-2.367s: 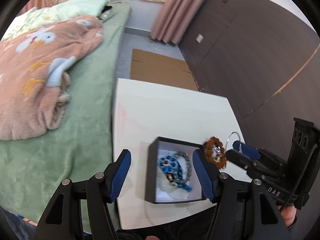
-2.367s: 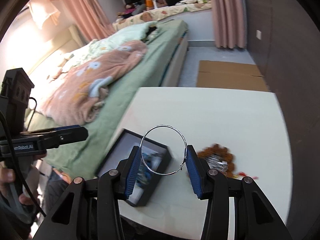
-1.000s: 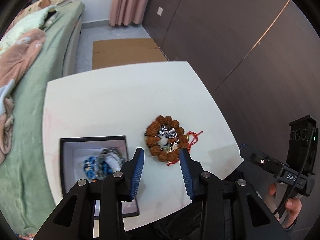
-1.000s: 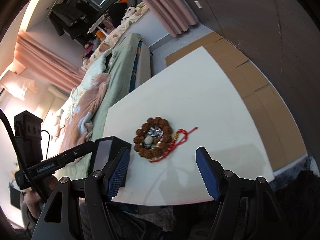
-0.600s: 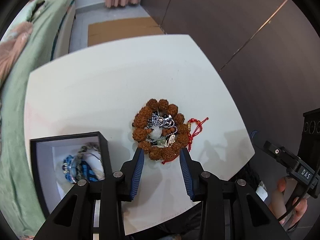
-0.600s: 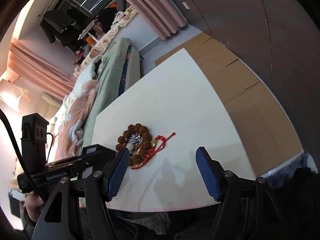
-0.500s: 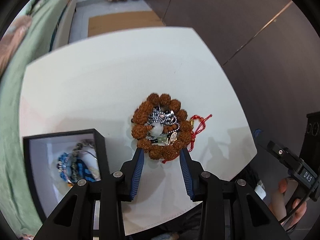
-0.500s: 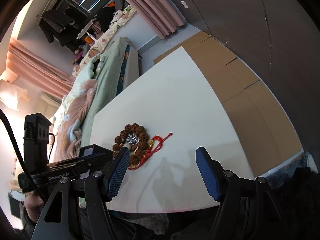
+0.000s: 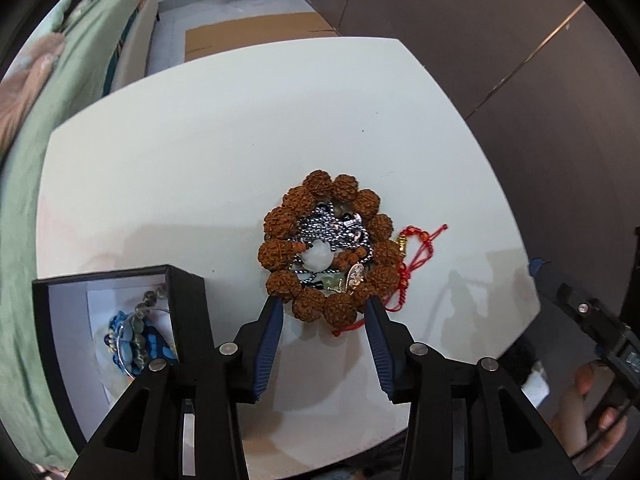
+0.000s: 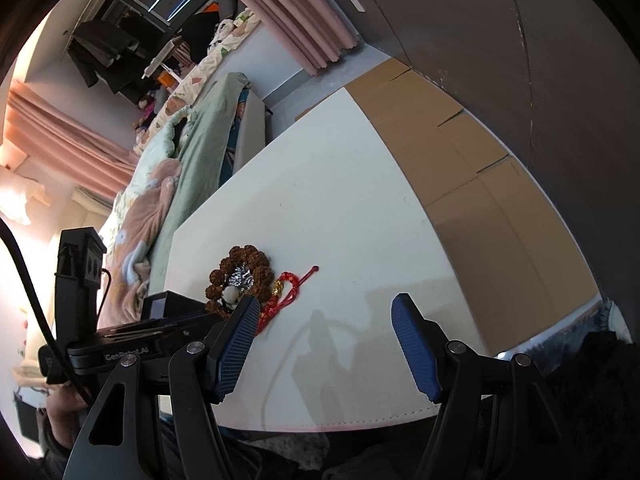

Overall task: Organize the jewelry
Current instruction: 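Move the left gripper over the brown bead bracelet on the table, then close the left gripper on the brown bead bracelet and lift it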

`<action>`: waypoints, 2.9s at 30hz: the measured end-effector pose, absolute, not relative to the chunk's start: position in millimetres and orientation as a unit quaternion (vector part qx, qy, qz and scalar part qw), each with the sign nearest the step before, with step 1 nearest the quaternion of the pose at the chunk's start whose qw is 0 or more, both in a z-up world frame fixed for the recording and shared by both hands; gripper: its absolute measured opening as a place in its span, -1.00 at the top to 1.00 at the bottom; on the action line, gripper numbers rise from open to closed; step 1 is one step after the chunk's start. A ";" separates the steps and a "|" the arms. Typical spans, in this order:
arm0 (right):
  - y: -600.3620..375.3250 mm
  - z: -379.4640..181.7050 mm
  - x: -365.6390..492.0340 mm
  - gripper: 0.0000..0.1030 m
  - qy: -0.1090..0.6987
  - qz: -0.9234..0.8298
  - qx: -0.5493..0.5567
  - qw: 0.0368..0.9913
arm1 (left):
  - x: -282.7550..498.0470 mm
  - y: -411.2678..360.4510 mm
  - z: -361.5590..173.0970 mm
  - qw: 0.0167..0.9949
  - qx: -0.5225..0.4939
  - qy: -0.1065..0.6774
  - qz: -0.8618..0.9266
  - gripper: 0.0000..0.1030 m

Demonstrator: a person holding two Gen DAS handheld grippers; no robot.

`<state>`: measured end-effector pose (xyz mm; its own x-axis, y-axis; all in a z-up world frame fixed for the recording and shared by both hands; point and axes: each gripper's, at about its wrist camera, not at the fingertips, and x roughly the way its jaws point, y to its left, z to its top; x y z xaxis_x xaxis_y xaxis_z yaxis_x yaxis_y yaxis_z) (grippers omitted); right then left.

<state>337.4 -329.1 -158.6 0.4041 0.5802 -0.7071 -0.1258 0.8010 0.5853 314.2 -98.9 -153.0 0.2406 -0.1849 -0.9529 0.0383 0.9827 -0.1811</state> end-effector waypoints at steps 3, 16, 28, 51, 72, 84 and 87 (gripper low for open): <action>-327.0 -157.5 335.6 -0.34 0.499 0.219 0.224 0.808 | 313.2 -101.4 -153.9 0.790 -0.051 0.608 -0.066 0.25; -320.2 -147.4 326.8 -0.34 0.499 0.219 0.222 0.809 | 301.7 -76.5 -107.9 0.823 -0.103 0.552 -0.088 1.00; -312.5 -141.0 320.3 -0.34 0.499 0.224 0.215 0.809 | 325.0 -79.5 -109.4 0.802 -0.072 0.584 -0.100 -0.13; -323.1 -151.5 326.0 -0.34 0.510 0.213 0.223 0.803 | 370.7 -90.9 -155.4 0.801 0.017 0.591 -0.092 0.43; -277.0 -157.0 335.4 -0.32 0.554 0.216 0.231 0.770 | 359.6 -89.0 -126.4 0.800 0.003 0.582 -0.141 0.97; -292.4 -157.8 329.2 -0.32 0.557 0.199 0.233 0.772 | 372.6 -97.8 -146.9 0.786 0.031 0.603 -0.132 0.90; -292.0 -158.4 329.6 -0.32 0.558 0.199 0.231 0.772 | 375.2 -100.2 -147.1 0.789 0.047 0.598 -0.128 0.57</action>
